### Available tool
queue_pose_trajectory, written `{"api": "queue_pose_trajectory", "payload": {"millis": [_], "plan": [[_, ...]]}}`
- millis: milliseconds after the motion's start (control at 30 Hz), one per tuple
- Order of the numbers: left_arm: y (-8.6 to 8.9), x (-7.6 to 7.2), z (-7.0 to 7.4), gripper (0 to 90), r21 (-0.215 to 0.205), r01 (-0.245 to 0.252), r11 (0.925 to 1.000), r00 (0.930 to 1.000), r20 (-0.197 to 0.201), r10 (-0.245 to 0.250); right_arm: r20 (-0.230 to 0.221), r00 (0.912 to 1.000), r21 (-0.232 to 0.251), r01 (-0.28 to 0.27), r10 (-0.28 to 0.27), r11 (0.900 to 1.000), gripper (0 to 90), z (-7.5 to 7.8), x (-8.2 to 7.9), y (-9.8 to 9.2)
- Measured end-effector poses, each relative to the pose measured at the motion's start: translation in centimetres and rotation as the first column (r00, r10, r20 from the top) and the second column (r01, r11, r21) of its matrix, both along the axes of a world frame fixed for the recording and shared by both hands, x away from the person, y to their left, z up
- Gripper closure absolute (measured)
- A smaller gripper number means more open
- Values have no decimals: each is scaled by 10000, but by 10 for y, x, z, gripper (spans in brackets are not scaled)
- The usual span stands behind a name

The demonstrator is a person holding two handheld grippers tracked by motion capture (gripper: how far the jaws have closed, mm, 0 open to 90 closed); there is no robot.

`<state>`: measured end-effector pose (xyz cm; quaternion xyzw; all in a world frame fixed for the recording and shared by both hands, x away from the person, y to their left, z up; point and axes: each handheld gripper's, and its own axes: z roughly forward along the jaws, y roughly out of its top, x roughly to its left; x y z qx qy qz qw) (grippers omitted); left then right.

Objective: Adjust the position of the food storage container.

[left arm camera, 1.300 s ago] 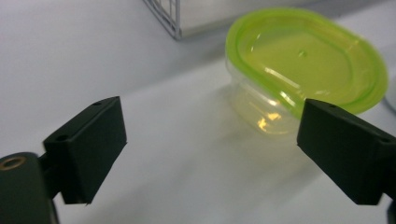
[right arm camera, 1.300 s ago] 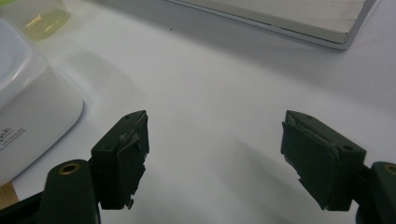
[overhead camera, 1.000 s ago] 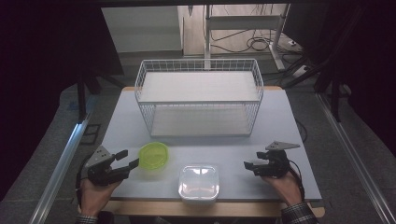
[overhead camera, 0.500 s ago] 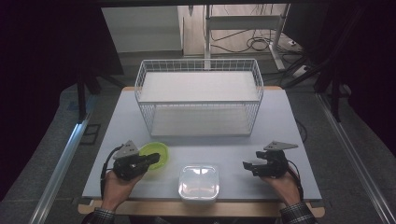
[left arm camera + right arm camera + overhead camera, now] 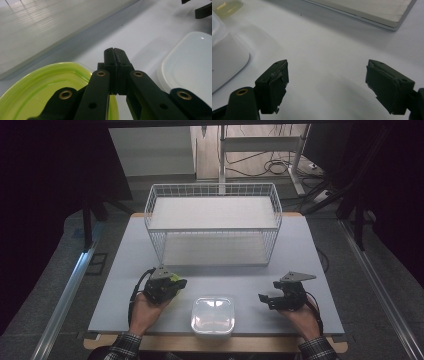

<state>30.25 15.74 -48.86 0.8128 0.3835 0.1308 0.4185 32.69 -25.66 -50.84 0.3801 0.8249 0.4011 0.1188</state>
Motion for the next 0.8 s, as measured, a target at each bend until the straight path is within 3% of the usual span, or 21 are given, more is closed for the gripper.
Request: {"api": "queue_pose_trajectory", "payload": {"millis": [67,133,267,367,600,700,800], "plan": [[-2,1,-1,898,91,18,10000,10000,-19,-18,-48,10000,-14,3,-4,10000,193,0,0,0],[-6,3,-4,898,572,39,9984,9999,-166,-29,-93,10000,-14,-9,9,10000,193,-1,0,0],[-4,3,-7,898,688,-67,9976,9995,-290,87,-64,10000,0,-20,20,10000,193,0,0,0],[-1,2,-7,899,1081,-226,9939,9996,-150,244,-64,10000,27,-22,22,10000,194,0,0,0],[17,-2,-10,899,1226,-658,9903,9971,-304,701,-11,10000,32,-72,72,10000,195,0,-1,0],[22,-2,-10,898,1132,-818,9902,9958,-306,858,-10,10000,32,-72,73,10000,196,0,-1,0],[20,-6,-8,898,905,-683,9936,9974,-156,699,-9,10000,10,-68,68,10000,217,2,-2,1]]}}
